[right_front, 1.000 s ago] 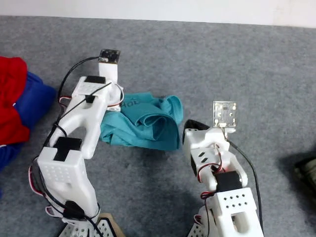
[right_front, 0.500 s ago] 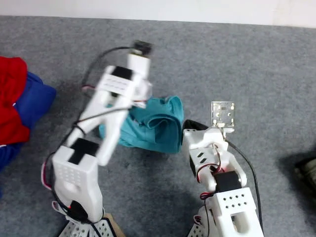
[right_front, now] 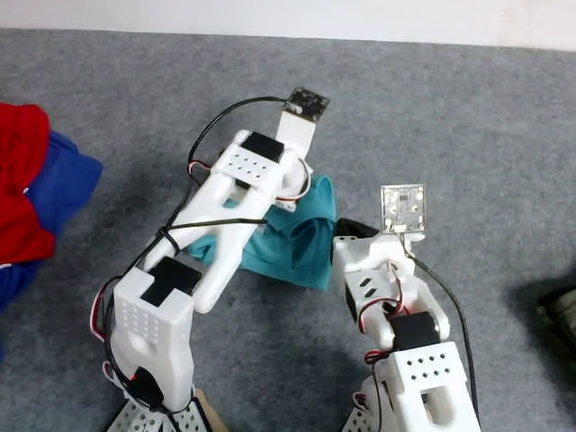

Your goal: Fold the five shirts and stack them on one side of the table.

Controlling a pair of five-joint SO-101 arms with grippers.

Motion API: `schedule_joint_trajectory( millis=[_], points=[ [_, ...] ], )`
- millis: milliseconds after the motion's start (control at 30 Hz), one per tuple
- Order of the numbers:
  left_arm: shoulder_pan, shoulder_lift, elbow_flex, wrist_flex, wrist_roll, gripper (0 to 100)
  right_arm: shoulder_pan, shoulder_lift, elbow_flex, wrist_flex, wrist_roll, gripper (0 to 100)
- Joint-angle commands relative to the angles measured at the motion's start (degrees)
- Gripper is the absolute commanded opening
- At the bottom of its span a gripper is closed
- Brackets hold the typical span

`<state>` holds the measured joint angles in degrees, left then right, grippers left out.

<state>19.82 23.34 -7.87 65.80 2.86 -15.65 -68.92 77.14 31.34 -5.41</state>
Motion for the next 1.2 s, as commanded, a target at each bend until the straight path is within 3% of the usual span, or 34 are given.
schedule_joint_trajectory(
  millis=[0,167,467,800,1167],
  points=[
    [0.5,-3.8,-4.6,3.6,5.4,1,-0.6,0.2,-0.2,-1.2,1.0,1.6],
    [0.0,-11.8,-5.1,13.5,7.6,1,-0.6,0.2,-0.2,-1.2,1.0,1.6],
    [-6.5,-14.5,9.2,14.7,7.3,1,-0.6,0.2,-0.1,-1.2,1.0,1.6],
    [-4.9,-14.3,14.1,-4.8,7.6,1,-0.6,0.2,-0.1,-1.2,0.9,1.6],
    [7.1,-14.3,16.0,-6.2,7.7,1,-0.6,0.2,-0.1,-1.2,1.0,1.6]
  ],
)
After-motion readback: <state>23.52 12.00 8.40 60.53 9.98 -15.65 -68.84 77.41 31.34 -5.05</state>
